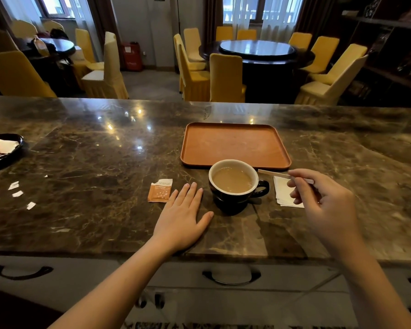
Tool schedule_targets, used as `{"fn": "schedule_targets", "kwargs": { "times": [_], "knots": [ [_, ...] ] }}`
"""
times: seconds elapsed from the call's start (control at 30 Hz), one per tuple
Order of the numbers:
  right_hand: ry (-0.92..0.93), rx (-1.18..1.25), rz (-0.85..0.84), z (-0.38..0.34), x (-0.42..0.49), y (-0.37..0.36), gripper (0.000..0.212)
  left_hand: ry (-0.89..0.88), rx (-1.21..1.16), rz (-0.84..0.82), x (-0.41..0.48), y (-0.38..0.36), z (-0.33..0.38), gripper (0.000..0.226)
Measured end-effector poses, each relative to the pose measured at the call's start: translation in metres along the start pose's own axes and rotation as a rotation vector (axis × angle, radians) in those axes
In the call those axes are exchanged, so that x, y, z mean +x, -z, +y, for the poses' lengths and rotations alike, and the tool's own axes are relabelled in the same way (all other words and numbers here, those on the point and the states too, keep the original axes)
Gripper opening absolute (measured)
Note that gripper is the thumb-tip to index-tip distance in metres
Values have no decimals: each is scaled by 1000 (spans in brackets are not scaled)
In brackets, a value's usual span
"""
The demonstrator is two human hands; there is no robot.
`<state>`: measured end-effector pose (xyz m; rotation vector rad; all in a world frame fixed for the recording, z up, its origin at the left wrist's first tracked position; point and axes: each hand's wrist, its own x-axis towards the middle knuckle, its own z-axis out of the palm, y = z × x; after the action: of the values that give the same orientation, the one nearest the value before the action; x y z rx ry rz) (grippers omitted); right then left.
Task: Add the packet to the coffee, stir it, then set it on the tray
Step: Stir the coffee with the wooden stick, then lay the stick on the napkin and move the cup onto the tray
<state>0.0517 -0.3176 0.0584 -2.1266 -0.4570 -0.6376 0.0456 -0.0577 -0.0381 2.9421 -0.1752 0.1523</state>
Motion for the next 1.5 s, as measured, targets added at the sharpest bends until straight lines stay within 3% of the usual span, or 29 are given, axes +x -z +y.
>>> {"fn": "schedule_targets", "kwargs": {
  "times": [0.43, 0.8, 1.17, 1.3, 1.5],
  "knots": [
    [-135, -123, 111, 48, -14, 31, 22, 7, 2, -3, 3, -2, -1, 72],
    [-20, -305, -95, 54, -33, 4, 26, 10, 10, 6, 2, -1, 0, 73],
    [-291, -340, -159, 56, -46, -10, 12, 8, 23, 14, 2, -1, 1, 73],
    [-358, -402, -114, 53, -41, -14, 17, 9, 17, 5, 3, -1, 1, 73],
    [-445, -546, -124, 51, -36, -14, 8, 5, 25, 14, 2, -1, 0, 74]
  ]
}}
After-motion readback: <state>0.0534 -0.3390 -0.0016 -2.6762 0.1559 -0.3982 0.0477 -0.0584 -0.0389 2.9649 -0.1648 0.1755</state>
